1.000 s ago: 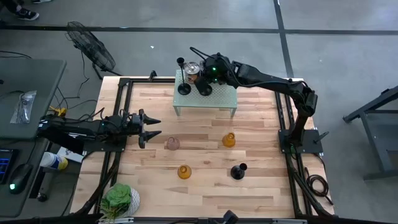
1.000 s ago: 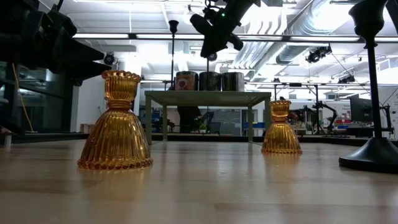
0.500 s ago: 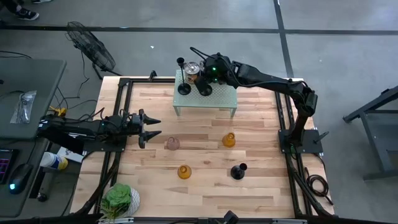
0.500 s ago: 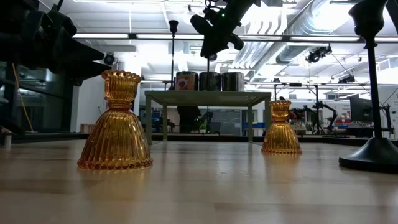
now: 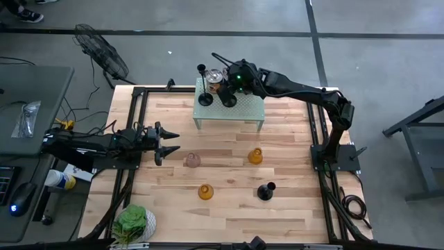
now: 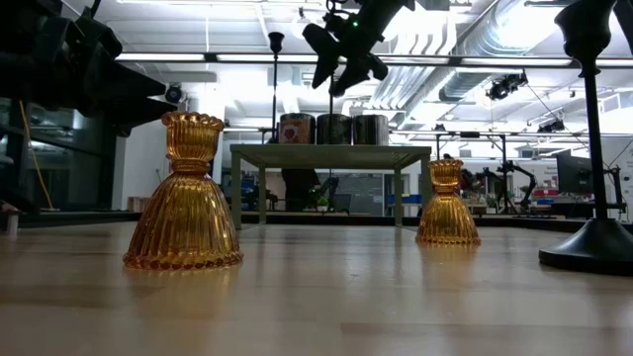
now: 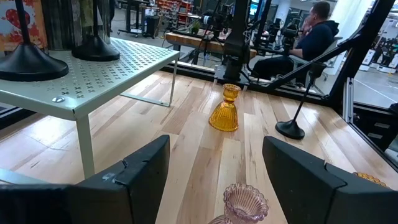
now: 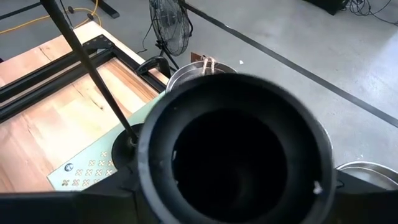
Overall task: Pick & Place candle stick holders
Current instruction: Put the top black candle holder on the shelf, then put the black candle holder on the shelf
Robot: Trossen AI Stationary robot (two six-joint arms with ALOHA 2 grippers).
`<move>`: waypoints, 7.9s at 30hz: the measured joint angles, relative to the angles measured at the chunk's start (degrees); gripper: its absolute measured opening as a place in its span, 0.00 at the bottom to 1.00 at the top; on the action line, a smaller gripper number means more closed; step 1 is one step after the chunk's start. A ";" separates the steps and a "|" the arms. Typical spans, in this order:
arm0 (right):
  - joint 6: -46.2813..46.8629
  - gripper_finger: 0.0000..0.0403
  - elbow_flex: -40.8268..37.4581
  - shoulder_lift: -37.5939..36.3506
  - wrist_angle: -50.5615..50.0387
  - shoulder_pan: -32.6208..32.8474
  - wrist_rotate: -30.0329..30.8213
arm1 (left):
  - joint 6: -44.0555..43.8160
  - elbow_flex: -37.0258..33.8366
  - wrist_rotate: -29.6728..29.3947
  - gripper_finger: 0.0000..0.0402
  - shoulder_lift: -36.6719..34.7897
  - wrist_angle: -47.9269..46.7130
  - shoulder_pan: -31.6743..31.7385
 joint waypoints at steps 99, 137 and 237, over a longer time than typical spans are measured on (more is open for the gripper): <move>28.65 0.34 -67.94 -24.52 38.68 66.65 15.15 | 0.01 0.00 0.01 0.63 0.02 -0.02 -0.01; 22.48 0.01 -66.19 -26.46 46.56 62.87 11.74 | 0.01 0.00 0.01 0.63 0.02 -0.02 0.01; 10.71 0.01 -31.10 -19.67 8.26 -1.91 10.78 | -0.01 0.00 0.01 0.63 0.01 -0.02 -0.01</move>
